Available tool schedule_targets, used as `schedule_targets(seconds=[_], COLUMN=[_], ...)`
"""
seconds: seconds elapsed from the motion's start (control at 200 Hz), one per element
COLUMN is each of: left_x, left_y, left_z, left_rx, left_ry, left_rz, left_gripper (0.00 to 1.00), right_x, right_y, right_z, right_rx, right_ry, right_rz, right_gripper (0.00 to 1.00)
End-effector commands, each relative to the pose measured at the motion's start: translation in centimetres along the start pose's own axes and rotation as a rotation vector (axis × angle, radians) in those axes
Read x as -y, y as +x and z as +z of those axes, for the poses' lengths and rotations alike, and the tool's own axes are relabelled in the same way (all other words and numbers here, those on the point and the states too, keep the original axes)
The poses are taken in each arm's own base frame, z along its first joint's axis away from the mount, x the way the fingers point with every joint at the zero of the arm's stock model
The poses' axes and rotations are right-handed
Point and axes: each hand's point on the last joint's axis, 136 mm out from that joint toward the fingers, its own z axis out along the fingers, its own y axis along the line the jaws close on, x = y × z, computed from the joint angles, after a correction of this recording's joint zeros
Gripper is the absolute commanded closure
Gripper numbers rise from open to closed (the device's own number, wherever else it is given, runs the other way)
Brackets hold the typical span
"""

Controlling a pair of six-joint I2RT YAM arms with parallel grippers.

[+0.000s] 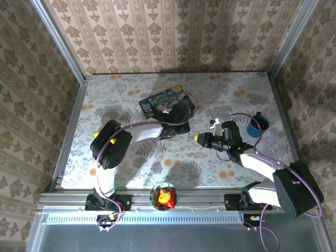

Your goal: Unlock a padlock with a key

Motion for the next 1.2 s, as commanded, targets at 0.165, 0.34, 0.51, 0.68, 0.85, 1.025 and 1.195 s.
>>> schedule_targets(seconds=[0.165, 0.34, 0.51, 0.68, 0.85, 1.025, 1.195], left_x=[-0.2, 0.0, -0.8, -1.9, -2.0, -1.0, -0.4], left_y=[-1.8, -2.0, -1.0, 0.1, 0.7, 0.6, 0.6], left_z=[0.6, 1.0, 0.8, 0.3, -0.1, 0.7, 1.5], left_rx=[0.112, 0.127, 0.132, 0.146, 0.144, 0.135, 0.127], left_ry=[-0.093, -0.135, -0.227, -0.320, -0.342, -0.315, -0.297], left_rz=[0.020, 0.041, 0.040, 0.027, 0.040, 0.067, 0.077], left_gripper=[0.08, 0.11, 0.21, 0.25, 0.32, 0.34, 0.45], right_x=[-0.3, 0.2, 0.5, 0.8, 0.8, 1.1, 1.4], right_y=[0.5, 0.4, 0.3, 0.4, 0.4, 0.4, 0.4], right_z=[0.3, 0.4, 0.4, 0.5, 0.5, 0.4, 0.3], right_rx=[-0.038, -0.028, -0.024, -0.022, -0.024, -0.015, -0.008], right_ry=[-0.054, -0.029, -0.018, -0.017, -0.019, -0.010, 0.000], right_rz=[-0.042, -0.035, -0.033, -0.026, -0.029, -0.026, -0.021], right_gripper=[1.00, 1.00, 1.00, 1.00, 1.00, 1.00, 1.00])
